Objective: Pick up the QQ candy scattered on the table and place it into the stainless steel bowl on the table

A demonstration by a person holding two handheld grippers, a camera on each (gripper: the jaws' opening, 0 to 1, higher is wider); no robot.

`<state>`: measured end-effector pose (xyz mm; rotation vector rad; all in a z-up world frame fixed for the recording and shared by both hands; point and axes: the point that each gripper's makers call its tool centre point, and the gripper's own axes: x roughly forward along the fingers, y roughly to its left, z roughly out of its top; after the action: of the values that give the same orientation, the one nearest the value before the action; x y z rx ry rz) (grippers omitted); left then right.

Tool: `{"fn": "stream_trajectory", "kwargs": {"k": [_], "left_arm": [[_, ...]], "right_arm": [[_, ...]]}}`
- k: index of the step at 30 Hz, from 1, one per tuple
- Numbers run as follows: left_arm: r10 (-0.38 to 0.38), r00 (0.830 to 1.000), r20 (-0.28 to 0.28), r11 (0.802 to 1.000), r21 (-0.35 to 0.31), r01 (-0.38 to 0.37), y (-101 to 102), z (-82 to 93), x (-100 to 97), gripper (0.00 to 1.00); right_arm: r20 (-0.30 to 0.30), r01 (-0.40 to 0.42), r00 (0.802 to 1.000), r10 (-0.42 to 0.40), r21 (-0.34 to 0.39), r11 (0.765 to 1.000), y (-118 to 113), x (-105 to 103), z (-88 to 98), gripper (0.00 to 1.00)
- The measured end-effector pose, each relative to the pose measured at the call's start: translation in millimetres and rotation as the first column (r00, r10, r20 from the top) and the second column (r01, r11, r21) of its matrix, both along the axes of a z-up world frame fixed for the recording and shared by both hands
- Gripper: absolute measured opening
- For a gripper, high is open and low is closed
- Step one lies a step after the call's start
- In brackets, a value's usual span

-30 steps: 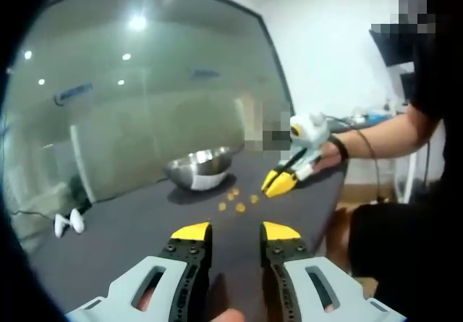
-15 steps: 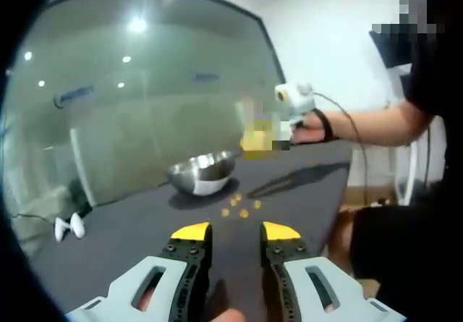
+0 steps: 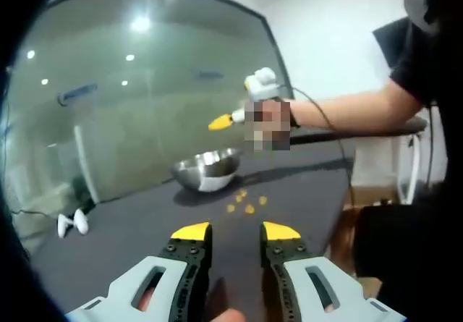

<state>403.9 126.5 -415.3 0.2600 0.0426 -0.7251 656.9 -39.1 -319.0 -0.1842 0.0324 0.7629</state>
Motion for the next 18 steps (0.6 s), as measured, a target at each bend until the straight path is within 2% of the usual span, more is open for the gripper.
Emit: {"fn": "stream_trajectory", "kwargs": {"k": [7, 10, 13, 18], "left_arm": [[-0.001, 1.000, -0.001, 1.000, -0.005, 0.001, 2, 0.9, -0.2, 0.28], [0.000, 1.000, -0.003, 1.000, -0.003, 0.000, 2, -0.4, -0.5, 0.28], [0.003, 1.000, -0.005, 1.000, -0.002, -0.003, 3, -1.6, -0.7, 0.28], [0.004, 1.000, -0.003, 1.000, -0.004, -0.004, 4, -0.9, -2.0, 0.28]], "right_arm": [[-0.019, -0.005, 1.000, 0.006, 0.005, 1.000, 6, 1, -11.3, 0.11], [-0.050, 0.018, 0.999, -0.017, 0.019, 1.000, 3, 6, -15.5, 0.19], [-0.067, 0.020, 0.998, -0.017, 0.050, 0.999, 1, 5, -13.4, 0.18], [-0.066, 0.025, 0.998, -0.022, 0.049, 0.998, 0, 4, -12.2, 0.18]]}}
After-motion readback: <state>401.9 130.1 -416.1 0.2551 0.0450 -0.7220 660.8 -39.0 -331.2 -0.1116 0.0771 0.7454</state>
